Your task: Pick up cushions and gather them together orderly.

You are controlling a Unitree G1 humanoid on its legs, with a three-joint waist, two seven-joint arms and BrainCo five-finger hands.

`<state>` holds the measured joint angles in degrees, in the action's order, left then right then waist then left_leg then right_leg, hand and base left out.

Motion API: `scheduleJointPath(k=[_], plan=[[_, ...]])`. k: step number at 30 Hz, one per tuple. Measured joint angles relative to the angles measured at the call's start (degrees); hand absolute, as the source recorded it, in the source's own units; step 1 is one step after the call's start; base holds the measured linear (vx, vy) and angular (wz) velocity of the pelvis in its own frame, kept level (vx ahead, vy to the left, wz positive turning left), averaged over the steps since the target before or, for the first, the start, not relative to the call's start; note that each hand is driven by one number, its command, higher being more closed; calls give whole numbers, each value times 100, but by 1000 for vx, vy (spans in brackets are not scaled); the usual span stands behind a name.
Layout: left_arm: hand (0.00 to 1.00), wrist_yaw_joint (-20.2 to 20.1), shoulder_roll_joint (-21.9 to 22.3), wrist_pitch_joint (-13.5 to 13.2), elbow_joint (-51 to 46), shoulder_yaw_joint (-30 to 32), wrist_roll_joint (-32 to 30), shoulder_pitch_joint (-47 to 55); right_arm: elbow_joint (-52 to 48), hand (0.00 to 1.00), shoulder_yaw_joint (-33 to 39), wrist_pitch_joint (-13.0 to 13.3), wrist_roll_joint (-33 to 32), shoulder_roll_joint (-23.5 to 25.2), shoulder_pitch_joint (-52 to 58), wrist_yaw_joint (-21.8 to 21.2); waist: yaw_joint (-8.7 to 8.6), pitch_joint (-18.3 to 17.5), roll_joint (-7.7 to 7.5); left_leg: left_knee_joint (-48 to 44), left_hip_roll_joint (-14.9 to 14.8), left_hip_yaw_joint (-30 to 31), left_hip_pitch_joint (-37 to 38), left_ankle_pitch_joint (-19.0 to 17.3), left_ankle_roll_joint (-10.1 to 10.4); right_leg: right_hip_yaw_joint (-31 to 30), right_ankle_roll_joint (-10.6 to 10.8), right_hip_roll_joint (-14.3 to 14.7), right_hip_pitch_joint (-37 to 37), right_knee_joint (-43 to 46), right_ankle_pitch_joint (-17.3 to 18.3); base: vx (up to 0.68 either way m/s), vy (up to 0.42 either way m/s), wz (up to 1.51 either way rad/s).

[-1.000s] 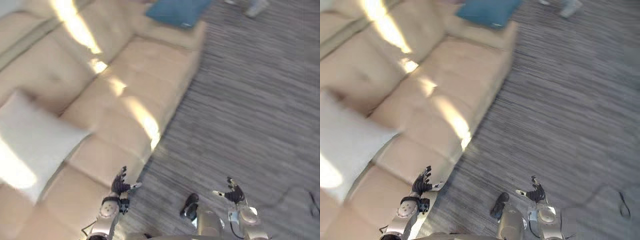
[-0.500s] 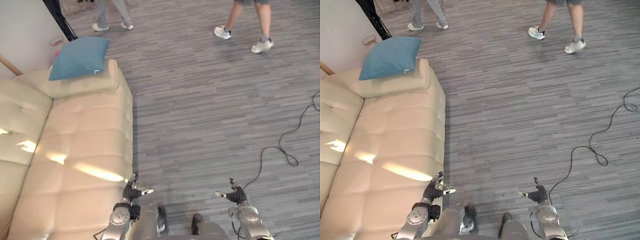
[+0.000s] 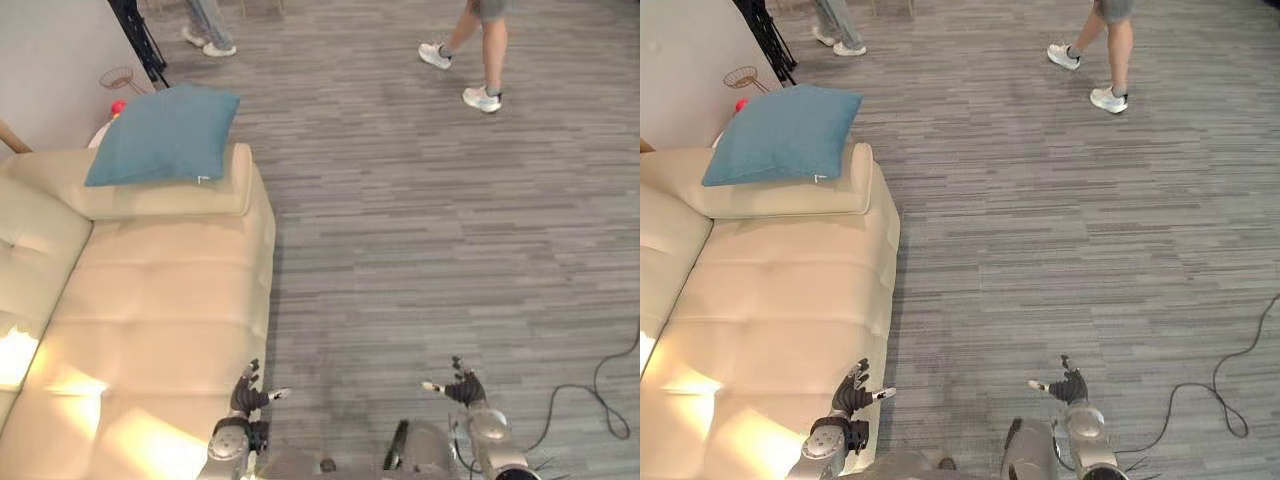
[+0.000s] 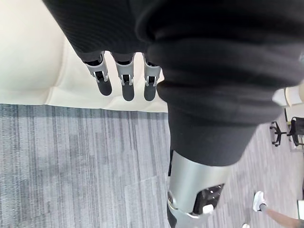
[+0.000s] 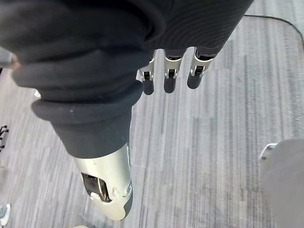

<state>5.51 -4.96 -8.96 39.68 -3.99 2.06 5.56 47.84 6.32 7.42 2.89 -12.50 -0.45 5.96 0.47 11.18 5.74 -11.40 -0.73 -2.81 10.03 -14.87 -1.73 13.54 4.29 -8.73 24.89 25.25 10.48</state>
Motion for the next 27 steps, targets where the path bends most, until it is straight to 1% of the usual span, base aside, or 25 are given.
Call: scheduleJointPath(k=[1,2,3,4,5,6,7,8,9,10,11,13,14,15,16,17,18,19,20,21,22,23,24,26,27], plan=[[0,26,-17,-2,57,13,-3,-44,-1,0,65,-6,0,15,88,3,11,-9,-75,69,-51,21,273,-79,218,-152,-30,113,17,-1022,-718,617,-171,38],[0,83,-119,-6,88,16,-5,-23,-5,0,61,-8,0,77,195,0,12,-46,-287,19,-37,113,532,-227,466,-280,-150,162,45,-1477,-1241,711,-253,47],[0,86,-207,-7,126,21,-7,1,-16,0,60,-9,1,102,276,-3,-15,-70,-416,-24,-11,186,670,-294,568,-417,-313,133,60,-1401,-1566,751,-293,58],[0,92,-82,4,324,63,-8,-46,2,0,114,-48,1,17,329,-5,-136,-131,-245,-308,-217,312,723,-352,655,-414,-410,210,253,-606,-1803,765,-297,50],[0,88,3,-9,331,63,-10,-34,-32,0,167,-70,1,17,327,-9,-164,-200,-107,-847,-430,313,432,-214,878,-262,-486,283,320,-278,-1463,719,-286,43],[0,88,103,-7,380,70,-10,-84,-101,0,197,-77,-11,27,312,-17,-196,-162,-21,-1927,-594,266,-48,323,998,-148,-546,372,190,-104,-1097,708,-310,22],[0,84,177,-7,392,95,-8,-103,-116,0,165,-89,-17,25,300,-38,-137,-96,-8,-2906,-783,199,-488,1011,1110,-116,-613,471,-117,-216,-924,849,-377,13],[0,75,216,-10,386,128,-5,-105,-119,0,154,-109,-71,61,303,-53,-79,-3,33,-4306,-1161,-16,-1029,899,963,-1,-649,656,-729,-563,-813,698,-296,10],[0,75,205,-8,389,134,-2,-105,-127,0,157,-104,-121,102,301,-52,-46,61,-10,-5009,-1357,-189,-1404,675,687,77,-701,728,-1231,-840,-769,518,-194,10],[0,75,201,-10,381,138,-2,-104,-129,0,158,-101,-155,116,307,-56,13,87,-68,-5239,-1392,-288,-1601,576,633,78,-721,740,-1523,-1039,-753,595,-166,12],[0,76,192,-21,315,145,1,-76,-155,0,163,-93,-278,112,303,-55,113,121,-207,-5225,-1332,-561,-2057,422,533,65,-707,713,-2073,-1475,-730,679,-157,11],[0,77,198,-32,225,187,7,-45,-190,0,191,-11,-303,74,292,-46,209,133,-270,-4478,-1110,-717,-2688,335,394,105,-597,663,-2545,-1877,-629,537,-75,14],[0,80,195,-31,179,233,10,-29,-181,0,239,2,-303,32,210,-39,240,162,-211,-3516,-904,-759,-2991,331,386,154,-505,627,-2785,-1999,-523,504,45,16],[0,91,196,-27,158,249,21,15,-163,0,310,10,-302,13,193,-7,265,157,-176,-2213,-668,-865,-3034,442,523,203,-381,563,-2998,-2074,-391,605,67,16],[0,90,201,-27,140,247,42,49,-149,0,360,16,-302,-29,197,7,294,156,-132,-1474,-563,-920,-3005,607,662,213,-328,559,-3120,-2101,-310,523,119,1],[0,99,200,-28,138,260,81,116,-75,0,412,15,-300,-23,213,21,385,149,-53,-585,-498,-1074,-2877,1569,423,187,-181,603,-3395,-2153,-106,557,132,0],[0,112,158,-23,133,396,120,196,11,0,334,8,-297,95,174,23,454,68,-206,-548,-272,-1193,-2747,1496,-25,124,-109,455,-3527,-2150,-4,568,138,10],[0,117,170,-27,131,479,144,178,10,0,289,20,-296,112,175,20,447,38,-273,-650,-218,-1161,-2779,1336,-85,143,-99,388,-3517,-2082,0,573,133,32],[0,109,231,-29,121,574,195,169,35,0,268,20,-290,91,160,2,459,35,-280,-1039,-217,-1067,-2911,1079,-351,108,-37,290,-3396,-1686,33,566,174,32],[0,114,286,-28,139,692,223,228,77,0,269,19,-284,96,130,0,506,32,-338,-1342,-195,-1070,-2895,755,-480,-13,193,164,-3178,-914,174,661,228,25],[0,118,281,-27,151,696,251,283,109,0,274,19,-284,102,116,1,505,25,-367,-1441,-170,-1065,-2827,566,-455,-96,323,92,-3017,-328,239,655,251,29],[0,114,239,-20,165,692,266,401,142,0,277,18,-273,129,144,-1,475,-8,-485,-1546,9,-960,-2608,290,-502,-280,737,-161,-2627,977,97,540,187,57],[0,115,207,-8,164,692,299,469,142,0,272,19,-240,149,205,-7,392,-36,-540,-1567,170,-794,-2323,75,-544,-554,1150,-334,-2142,2336,-230,566,132,86],[0,122,163,3,169,710,343,480,154,0,271,10,-224,167,255,-51,333,-36,-528,-1514,316,-457,-1892,-67,-624,-578,918,-419,-1739,3513,-11,556,53,102],[0,182,147,0,142,813,406,480,171,0,247,12,-224,189,353,-85,344,-53,-503,-1321,402,-123,-1409,-75,-636,-383,508,-425,-1433,3605,292,526,15,100]])
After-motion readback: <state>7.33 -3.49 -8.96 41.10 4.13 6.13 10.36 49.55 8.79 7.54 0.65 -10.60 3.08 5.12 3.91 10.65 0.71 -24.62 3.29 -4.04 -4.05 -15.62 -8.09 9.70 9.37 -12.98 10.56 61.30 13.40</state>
